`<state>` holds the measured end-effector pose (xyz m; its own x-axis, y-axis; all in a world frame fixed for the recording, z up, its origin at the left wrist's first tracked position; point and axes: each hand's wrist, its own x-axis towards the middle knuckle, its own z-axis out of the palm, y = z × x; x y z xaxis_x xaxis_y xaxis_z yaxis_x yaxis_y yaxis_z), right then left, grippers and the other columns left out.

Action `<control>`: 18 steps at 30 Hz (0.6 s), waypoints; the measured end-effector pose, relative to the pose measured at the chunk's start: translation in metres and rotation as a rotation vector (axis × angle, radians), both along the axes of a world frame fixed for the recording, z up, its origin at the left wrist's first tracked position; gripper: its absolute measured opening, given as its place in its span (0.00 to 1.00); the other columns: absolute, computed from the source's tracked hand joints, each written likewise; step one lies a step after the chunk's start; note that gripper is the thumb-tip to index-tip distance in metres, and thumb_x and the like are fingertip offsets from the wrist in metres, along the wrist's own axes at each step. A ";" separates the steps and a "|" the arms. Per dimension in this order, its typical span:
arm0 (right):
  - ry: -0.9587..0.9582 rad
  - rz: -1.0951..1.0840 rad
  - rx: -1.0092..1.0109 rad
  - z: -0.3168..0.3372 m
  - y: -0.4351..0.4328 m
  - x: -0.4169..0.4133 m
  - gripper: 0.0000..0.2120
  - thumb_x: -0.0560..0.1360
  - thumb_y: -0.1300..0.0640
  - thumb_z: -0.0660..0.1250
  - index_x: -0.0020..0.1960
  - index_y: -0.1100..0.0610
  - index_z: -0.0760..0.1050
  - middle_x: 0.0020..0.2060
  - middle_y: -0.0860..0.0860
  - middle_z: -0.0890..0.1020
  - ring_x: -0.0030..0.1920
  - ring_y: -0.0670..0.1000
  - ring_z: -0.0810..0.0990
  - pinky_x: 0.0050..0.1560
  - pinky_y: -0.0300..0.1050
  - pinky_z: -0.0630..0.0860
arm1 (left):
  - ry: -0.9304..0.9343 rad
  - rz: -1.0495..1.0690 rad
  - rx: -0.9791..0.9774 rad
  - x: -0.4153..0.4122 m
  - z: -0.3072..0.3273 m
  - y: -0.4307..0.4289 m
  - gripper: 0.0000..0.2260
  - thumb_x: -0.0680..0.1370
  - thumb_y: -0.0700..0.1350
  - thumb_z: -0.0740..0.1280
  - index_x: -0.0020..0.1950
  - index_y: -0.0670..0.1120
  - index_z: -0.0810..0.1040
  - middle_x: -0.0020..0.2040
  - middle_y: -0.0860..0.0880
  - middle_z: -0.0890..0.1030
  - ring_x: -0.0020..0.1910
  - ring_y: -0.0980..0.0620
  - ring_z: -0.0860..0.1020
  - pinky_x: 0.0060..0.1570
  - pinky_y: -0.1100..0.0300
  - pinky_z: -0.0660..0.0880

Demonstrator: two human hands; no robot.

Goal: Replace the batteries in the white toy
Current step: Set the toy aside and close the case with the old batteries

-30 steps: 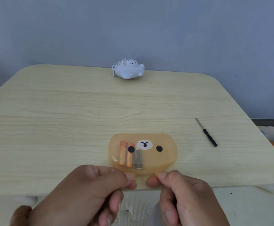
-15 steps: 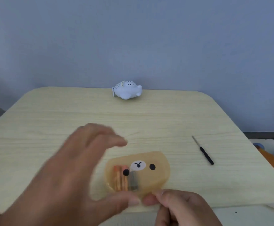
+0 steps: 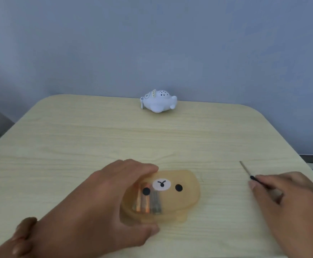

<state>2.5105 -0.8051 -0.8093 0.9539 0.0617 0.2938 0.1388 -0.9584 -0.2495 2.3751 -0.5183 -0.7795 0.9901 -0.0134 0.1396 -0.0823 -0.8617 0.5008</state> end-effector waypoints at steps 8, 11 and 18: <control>-0.029 0.124 0.282 0.040 0.069 0.026 0.06 0.77 0.51 0.66 0.41 0.46 0.75 0.30 0.40 0.84 0.34 0.46 0.83 0.36 0.45 0.77 | -0.100 -0.010 0.067 0.042 0.046 0.070 0.35 0.60 0.68 0.73 0.66 0.62 0.72 0.56 0.68 0.76 0.56 0.70 0.75 0.55 0.77 0.67; -0.032 0.159 0.410 0.089 0.098 0.027 0.07 0.78 0.50 0.66 0.41 0.46 0.76 0.32 0.37 0.85 0.31 0.39 0.82 0.34 0.39 0.77 | -0.145 -0.052 0.089 0.061 0.099 0.095 0.35 0.61 0.70 0.72 0.66 0.63 0.71 0.58 0.69 0.76 0.56 0.68 0.76 0.55 0.70 0.74; 0.032 0.274 0.622 0.315 0.159 0.046 0.03 0.76 0.58 0.72 0.49 0.53 0.83 0.31 0.42 0.87 0.31 0.42 0.86 0.41 0.44 0.86 | -0.137 -0.128 0.005 0.088 0.331 0.152 0.35 0.60 0.66 0.75 0.65 0.64 0.71 0.58 0.70 0.77 0.56 0.68 0.77 0.58 0.62 0.76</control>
